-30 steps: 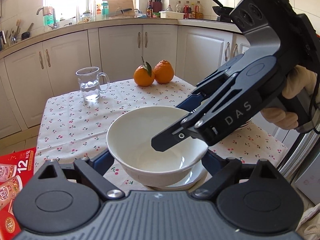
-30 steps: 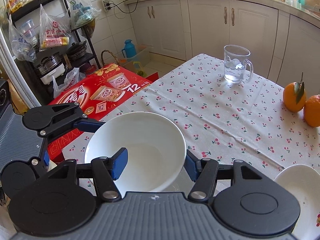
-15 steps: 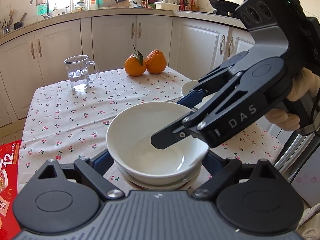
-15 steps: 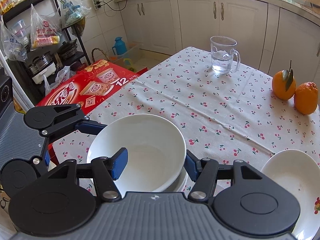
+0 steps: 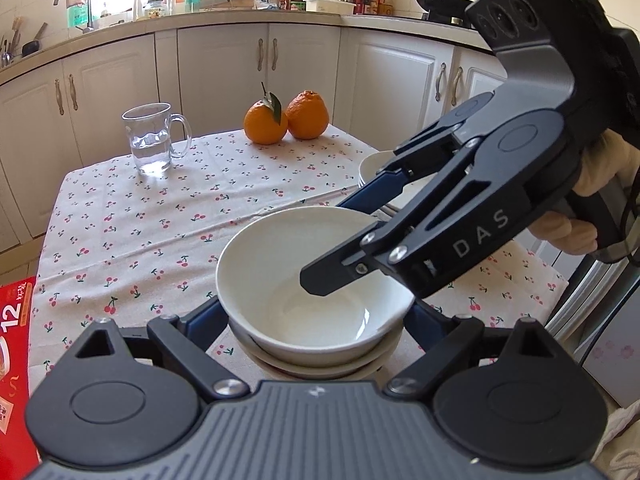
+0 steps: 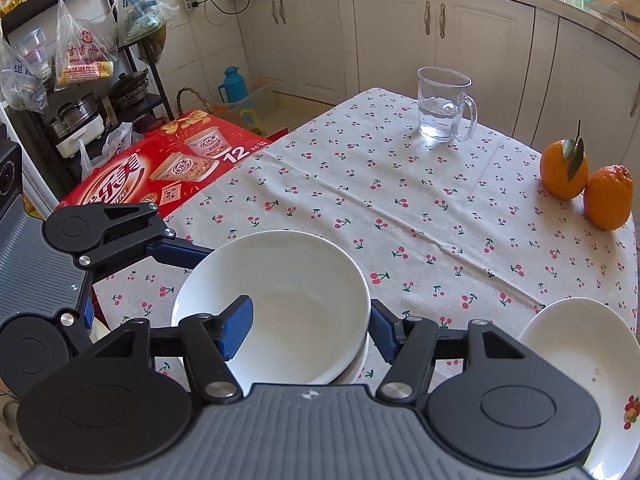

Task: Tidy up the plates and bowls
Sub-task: 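Lower the bowl onto the bowl stack and open the right tool, then grasp the bowl stack rim with the left tool while the right tool grasps the opposite rim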

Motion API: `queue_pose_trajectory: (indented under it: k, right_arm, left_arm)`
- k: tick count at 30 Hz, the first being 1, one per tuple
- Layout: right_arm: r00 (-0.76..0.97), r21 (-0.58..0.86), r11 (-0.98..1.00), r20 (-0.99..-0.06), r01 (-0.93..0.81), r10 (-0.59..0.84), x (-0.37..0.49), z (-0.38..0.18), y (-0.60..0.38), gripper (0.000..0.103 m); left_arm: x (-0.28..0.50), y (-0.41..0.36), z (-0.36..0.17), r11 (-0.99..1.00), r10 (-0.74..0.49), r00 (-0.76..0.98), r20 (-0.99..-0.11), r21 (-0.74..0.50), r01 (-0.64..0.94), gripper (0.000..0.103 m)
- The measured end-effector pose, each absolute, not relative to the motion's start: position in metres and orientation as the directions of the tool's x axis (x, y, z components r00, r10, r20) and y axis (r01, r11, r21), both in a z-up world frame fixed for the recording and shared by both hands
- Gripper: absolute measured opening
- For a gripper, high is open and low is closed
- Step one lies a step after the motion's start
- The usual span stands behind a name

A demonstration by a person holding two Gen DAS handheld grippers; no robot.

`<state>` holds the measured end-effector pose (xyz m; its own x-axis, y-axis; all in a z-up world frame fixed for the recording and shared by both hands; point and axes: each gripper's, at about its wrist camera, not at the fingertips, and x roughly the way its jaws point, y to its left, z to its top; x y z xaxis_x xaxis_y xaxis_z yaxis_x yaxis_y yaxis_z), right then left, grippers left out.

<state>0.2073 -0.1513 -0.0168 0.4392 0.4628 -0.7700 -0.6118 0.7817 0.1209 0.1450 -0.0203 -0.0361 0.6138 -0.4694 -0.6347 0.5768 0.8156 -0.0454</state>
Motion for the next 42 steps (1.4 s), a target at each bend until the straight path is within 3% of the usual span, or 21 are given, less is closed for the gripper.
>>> queue_pose_trajectory:
  k: [4, 13, 22, 29, 42]
  right_arm:
    - [0.452, 0.114, 0.782, -0.761, -0.613, 0.465, 0.205, -0.015, -0.151, 0.086]
    - [0.501, 0.069, 0.787, -0.736, -0.614, 0.456, 0.195, -0.006, -0.155, 0.101]
    - [0.560, 0.004, 0.779, -0.693, -0.627, 0.455, 0.166, 0.005, -0.161, 0.103]
    - [0.599, -0.087, 0.748, -0.662, -0.658, 0.450, 0.128, -0.001, -0.163, 0.103]
    - [0.567, -0.181, 0.725, -0.755, -0.664, 0.331, 0.126, -0.060, -0.160, 0.103]
  left_arm:
    - [0.144, -0.019, -0.034, 0.816, -0.469, 0.622, -0.627, -0.039, 0.576, 0.097]
    - [0.137, -0.011, -0.029, 0.809, -0.472, 0.627, -0.621, -0.022, 0.587, 0.100]
    - [0.122, 0.002, -0.021, 0.781, -0.477, 0.649, -0.594, 0.053, 0.622, 0.100]
    - [0.121, 0.014, -0.032, 0.775, -0.470, 0.596, -0.650, 0.019, 0.632, 0.101]
    - [0.153, 0.006, -0.066, 0.656, -0.462, 0.474, -0.750, 0.070, 0.752, 0.100]
